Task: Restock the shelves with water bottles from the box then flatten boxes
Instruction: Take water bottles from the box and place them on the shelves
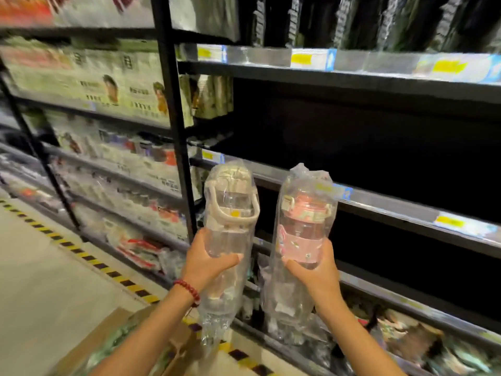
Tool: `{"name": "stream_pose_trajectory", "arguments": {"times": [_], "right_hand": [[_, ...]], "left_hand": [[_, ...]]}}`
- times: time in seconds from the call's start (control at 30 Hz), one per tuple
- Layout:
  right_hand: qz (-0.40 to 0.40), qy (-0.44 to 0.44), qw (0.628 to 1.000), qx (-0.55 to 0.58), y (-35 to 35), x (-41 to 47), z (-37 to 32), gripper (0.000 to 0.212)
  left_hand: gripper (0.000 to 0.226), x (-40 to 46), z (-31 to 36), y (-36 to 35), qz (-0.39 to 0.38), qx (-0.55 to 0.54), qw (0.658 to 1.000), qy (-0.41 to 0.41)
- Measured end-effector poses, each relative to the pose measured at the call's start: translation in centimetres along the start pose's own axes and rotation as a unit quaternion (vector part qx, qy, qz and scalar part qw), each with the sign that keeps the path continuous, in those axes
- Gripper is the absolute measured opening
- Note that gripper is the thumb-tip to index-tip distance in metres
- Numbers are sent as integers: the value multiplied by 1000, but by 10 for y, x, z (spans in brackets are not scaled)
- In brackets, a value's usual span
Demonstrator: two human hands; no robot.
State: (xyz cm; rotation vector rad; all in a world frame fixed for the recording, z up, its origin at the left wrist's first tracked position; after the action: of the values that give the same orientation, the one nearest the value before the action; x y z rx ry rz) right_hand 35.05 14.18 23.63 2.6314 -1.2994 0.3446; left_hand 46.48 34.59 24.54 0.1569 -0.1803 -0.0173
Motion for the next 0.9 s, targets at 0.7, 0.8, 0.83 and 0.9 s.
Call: {"name": "stream_pose_trajectory", "arguments": {"times": [0.7,0.8,0.83,0.9], "right_hand": [[-72,-162,983,-47,-131,48,145,85],[-91,-164,980,-72,-143,70,168,45],[-105,-163,978,-77,-149,76,174,33],[-122,-165,976,-71,-159,87,183,26]], "left_hand": [[92,115,-156,-21,-27,38,985,164],[73,136,-177,-48,-32,72,985,150],[64,142,-182,-55,-38,85,986,138],[52,155,-195,-68,-37,87,985,147]]}}
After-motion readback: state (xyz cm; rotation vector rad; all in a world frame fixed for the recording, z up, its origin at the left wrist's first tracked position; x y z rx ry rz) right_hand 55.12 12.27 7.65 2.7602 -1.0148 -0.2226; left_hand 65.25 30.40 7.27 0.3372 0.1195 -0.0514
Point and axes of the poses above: each hand's wrist, its own x-axis towards the middle knuckle, its own y-axis out of the back of the hand, z = x × y, the point moved 6 cm from there along x, towards the middle knuckle, and after that the axes turned 15 degrees about z, right-handed, at the moved point
